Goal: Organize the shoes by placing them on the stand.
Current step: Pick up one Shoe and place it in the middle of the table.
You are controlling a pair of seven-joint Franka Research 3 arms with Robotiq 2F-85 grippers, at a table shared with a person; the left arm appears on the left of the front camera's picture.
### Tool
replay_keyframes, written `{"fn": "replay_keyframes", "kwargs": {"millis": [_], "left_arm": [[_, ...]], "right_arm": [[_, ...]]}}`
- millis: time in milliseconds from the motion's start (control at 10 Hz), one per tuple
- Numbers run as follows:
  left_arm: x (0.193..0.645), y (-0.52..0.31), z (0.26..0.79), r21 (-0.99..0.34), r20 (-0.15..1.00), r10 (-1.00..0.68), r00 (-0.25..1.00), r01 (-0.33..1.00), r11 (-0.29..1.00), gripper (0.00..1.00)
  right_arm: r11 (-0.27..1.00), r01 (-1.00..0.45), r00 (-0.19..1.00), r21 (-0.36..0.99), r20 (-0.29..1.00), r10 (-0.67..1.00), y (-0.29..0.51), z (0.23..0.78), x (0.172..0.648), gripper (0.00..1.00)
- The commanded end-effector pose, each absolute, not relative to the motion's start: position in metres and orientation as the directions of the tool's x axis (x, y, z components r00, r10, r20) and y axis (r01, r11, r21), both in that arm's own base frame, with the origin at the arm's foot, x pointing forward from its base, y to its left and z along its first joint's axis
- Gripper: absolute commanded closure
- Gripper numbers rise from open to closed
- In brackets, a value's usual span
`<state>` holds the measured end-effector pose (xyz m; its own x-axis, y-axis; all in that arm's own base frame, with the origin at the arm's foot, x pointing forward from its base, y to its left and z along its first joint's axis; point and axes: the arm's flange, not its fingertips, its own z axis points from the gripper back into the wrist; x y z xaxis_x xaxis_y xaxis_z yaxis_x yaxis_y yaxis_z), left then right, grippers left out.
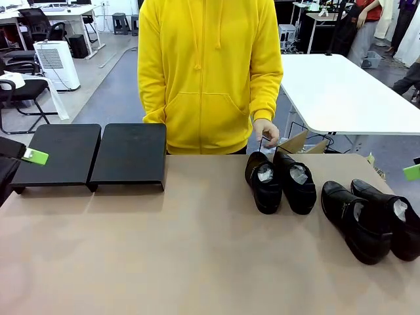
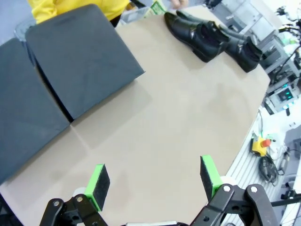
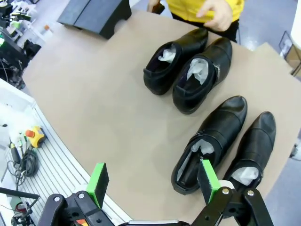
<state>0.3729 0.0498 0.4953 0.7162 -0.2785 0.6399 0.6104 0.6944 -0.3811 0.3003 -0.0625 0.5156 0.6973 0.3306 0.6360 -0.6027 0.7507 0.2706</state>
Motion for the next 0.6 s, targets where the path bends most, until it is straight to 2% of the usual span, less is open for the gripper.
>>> {"fn": "replay_keyframes", "kwargs": {"millis": [0,500], "left_arm": [[0.371,0.0485,0.4989,-0.374,0.655,-0.293,0.696,0.636,0.675,0.0],[0.371,0.0485,0.4989,-0.374,0.655,-0.293,0.696,0.636,0.675,0.0]], "right_arm": [[0.749,-0.61,0.693,0.258,0.633,0.346,-0.0602,0.5164,0.3002,0.0],[0.749,-0.61,0.693,0.258,0.633,0.346,-0.0602,0.5164,0.3002,0.0]]}}
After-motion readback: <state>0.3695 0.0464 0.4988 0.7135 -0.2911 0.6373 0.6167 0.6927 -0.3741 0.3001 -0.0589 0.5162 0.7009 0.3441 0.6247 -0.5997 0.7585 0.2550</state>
